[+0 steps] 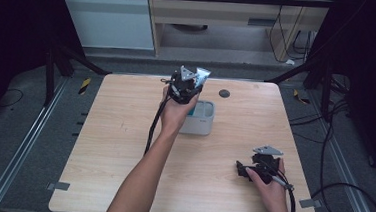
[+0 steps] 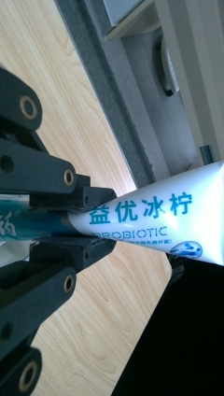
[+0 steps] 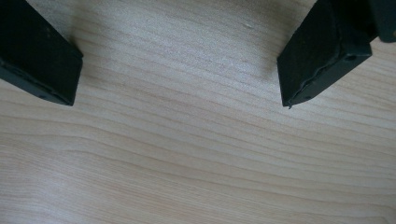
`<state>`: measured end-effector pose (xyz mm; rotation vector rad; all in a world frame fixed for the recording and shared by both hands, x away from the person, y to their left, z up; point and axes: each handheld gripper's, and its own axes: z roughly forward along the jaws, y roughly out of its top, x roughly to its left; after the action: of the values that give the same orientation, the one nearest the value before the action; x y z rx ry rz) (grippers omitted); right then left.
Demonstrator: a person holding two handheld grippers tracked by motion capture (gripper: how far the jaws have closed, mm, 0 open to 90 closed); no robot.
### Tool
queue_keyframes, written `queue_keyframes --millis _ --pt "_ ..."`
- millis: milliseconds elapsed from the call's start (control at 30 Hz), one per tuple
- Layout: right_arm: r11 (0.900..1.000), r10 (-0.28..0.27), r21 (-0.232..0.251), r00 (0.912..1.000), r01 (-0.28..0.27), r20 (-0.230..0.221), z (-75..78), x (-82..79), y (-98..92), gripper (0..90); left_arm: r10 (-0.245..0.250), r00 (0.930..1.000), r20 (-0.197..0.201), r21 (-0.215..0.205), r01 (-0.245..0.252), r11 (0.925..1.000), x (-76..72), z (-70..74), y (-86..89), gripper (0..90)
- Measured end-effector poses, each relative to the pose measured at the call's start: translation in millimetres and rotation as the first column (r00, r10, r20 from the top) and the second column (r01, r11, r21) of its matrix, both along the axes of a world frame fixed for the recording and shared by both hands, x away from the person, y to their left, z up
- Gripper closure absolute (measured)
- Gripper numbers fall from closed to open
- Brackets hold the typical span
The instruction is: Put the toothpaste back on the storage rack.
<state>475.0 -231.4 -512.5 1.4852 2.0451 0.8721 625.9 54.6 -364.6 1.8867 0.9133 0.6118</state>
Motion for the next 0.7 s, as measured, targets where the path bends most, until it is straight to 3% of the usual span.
queue_keyframes --millis 700 --pt "1.000 -0.002 0.004 1.0000 0.002 -0.002 0.0 -0.1 0.2 0.3 -0.021 0.9994 -0.027 0.027 0.022 0.9994 -2.8 -10.6 -0.5 77.7"
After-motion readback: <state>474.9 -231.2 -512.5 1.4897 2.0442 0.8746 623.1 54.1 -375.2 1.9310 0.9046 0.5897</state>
